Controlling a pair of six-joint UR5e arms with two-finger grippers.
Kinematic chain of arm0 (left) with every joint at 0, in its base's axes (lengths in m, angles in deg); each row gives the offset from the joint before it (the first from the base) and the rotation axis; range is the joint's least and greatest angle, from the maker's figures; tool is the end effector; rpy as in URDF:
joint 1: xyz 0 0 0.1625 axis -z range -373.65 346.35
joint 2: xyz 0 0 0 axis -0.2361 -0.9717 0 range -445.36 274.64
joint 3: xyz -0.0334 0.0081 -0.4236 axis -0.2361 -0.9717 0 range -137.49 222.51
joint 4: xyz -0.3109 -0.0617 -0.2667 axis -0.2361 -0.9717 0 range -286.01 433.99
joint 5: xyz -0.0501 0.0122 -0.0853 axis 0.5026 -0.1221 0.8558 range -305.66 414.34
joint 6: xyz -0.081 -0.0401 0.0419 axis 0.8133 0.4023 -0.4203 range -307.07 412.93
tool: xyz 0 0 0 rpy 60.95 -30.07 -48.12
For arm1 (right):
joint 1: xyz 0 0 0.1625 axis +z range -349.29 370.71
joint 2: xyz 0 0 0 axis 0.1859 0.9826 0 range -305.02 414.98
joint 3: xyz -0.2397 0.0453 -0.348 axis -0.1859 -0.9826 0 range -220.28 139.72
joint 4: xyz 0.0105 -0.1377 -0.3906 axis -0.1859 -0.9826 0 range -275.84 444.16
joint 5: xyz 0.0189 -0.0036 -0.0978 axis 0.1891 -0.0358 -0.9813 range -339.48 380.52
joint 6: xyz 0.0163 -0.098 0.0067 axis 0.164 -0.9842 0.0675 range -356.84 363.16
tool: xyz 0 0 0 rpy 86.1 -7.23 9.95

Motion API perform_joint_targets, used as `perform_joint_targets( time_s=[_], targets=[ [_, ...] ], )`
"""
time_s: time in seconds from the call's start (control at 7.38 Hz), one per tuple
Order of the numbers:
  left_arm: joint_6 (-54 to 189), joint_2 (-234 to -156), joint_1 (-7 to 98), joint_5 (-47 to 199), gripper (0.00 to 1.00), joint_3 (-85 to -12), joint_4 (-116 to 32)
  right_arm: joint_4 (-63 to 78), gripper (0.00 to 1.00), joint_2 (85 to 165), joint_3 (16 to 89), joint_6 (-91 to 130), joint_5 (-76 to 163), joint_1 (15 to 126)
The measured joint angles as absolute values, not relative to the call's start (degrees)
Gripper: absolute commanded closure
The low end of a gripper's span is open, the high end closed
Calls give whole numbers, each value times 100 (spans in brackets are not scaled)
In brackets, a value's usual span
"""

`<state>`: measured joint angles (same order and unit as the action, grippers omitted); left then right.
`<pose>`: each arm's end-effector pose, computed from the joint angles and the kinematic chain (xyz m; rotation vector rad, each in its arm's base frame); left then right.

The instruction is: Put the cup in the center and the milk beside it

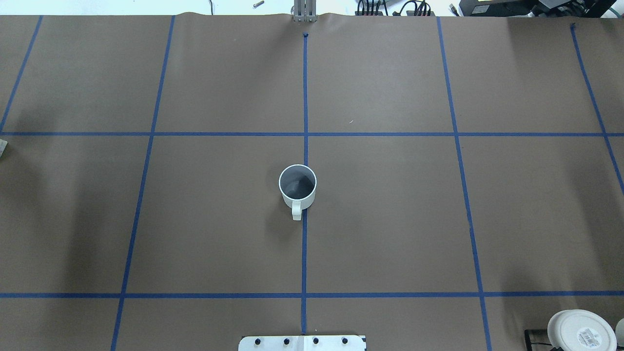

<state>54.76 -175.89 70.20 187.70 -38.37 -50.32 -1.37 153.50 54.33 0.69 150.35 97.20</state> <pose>-0.0097 -0.5169 0.6680 0.3751 0.7727 0.2404 0.0432 -0.4322 0.6850 0.0030 -0.6955 -0.1035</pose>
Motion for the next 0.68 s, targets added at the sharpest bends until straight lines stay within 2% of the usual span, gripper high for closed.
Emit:
perform_joint_targets(
  time_s=[0.68],
  targets=[
    [5507, -17473, 7007, 18807, 100, -4007, -5086, -136, 0, 15342, 5429, 70, 15034, 9720]
  ],
)
